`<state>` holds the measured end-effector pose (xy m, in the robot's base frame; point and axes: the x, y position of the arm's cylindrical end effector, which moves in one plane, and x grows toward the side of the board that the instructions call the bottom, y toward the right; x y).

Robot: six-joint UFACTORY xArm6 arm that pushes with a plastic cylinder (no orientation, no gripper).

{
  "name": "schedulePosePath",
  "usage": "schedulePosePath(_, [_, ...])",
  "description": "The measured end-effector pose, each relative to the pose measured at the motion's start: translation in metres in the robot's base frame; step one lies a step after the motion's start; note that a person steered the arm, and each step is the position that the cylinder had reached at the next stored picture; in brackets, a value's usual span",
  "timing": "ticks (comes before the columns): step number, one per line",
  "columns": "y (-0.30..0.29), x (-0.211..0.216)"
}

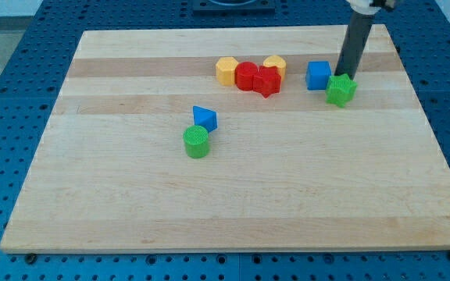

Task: Place the green star into the green circle

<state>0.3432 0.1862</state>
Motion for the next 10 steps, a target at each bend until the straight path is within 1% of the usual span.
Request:
schedulePosePath(2, [-0.004,0.052])
schedulePosePath(3, [-0.021,0.071])
schedulePosePath(4, [-0.037,0.099])
schedulePosePath(5, [-0.039,0.123])
schedulePosePath(6, [-0.054,0.128])
schedulePosePath(9, [-0.165,0.128])
schedulePosePath(10, [-0.188,0.13])
